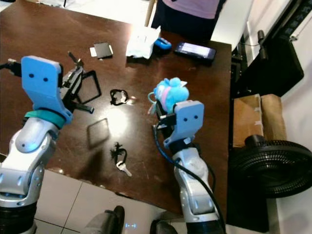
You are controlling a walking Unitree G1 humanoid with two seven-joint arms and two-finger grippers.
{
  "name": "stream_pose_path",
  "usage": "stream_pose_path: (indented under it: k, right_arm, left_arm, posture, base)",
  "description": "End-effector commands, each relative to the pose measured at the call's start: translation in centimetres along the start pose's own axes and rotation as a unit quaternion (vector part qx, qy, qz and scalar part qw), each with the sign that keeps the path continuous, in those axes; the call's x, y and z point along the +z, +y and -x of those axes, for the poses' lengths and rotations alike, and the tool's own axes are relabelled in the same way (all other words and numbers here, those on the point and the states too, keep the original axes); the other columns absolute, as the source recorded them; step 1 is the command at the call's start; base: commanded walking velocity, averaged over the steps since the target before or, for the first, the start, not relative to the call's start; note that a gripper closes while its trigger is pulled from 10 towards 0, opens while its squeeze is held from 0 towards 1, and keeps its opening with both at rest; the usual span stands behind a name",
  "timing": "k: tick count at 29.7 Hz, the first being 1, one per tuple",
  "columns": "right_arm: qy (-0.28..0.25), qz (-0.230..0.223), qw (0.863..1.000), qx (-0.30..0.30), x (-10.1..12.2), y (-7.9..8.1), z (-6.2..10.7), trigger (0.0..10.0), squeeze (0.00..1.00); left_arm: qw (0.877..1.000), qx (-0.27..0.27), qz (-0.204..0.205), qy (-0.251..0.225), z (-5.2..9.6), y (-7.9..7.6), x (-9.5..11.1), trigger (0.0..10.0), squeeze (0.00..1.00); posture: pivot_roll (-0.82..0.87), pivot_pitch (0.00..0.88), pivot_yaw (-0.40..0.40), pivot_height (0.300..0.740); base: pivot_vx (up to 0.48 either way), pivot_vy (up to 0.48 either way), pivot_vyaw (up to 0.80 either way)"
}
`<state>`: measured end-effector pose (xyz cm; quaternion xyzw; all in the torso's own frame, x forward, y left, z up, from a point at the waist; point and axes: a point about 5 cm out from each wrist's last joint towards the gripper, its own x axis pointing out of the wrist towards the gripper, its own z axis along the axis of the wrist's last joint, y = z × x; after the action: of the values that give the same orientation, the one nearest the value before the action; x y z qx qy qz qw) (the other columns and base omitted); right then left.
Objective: Hang keys on a hook
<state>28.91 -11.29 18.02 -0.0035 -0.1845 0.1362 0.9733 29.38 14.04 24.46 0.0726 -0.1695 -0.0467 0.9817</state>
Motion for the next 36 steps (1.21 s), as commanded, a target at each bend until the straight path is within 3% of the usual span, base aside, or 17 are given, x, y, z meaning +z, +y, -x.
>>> stream_pose_path:
  k: [1,9,17,36]
  right_arm:
    - [-0.006,0.011,1.0,0.008,-0.1,0.4,0.2,10.0,0.0]
    - [-0.012,0.017,1.0,0.014,0.1,0.2,-0.4,10.0,0.0]
    - [0.007,0.031,0.999,0.022,-1.2,0.4,0.0,10.0,0.0]
    - [0.007,0.044,0.999,0.021,-1.2,0.4,-0.5,10.0,0.0]
  left_arm:
    - [1.0,-0.005,-0.005,0.016,0.3,-0.1,-1.3,10.0,0.0]
    - [1.0,-0.013,-0.002,0.022,0.4,-0.4,-2.0,10.0,0.0]
    - [0.999,-0.019,0.0,0.036,0.9,-0.7,-3.0,10.0,0.0]
    - [0.999,-0.022,0.006,0.031,0.7,-1.2,-3.2,10.0,0.0]
  posture:
    - [0.04,0.042,0.082,0.74]
    - [0.05,0.035,0.075,0.74]
    - [0.05,0.028,0.068,0.74]
    - [0.05,0.035,0.062,0.74]
  base:
    - [0.0,0.0,0.0]
    - [-0.272,0.0,0.0]
    - [-0.326,0.0,0.0]
    - [-0.335,0.0,0.0]
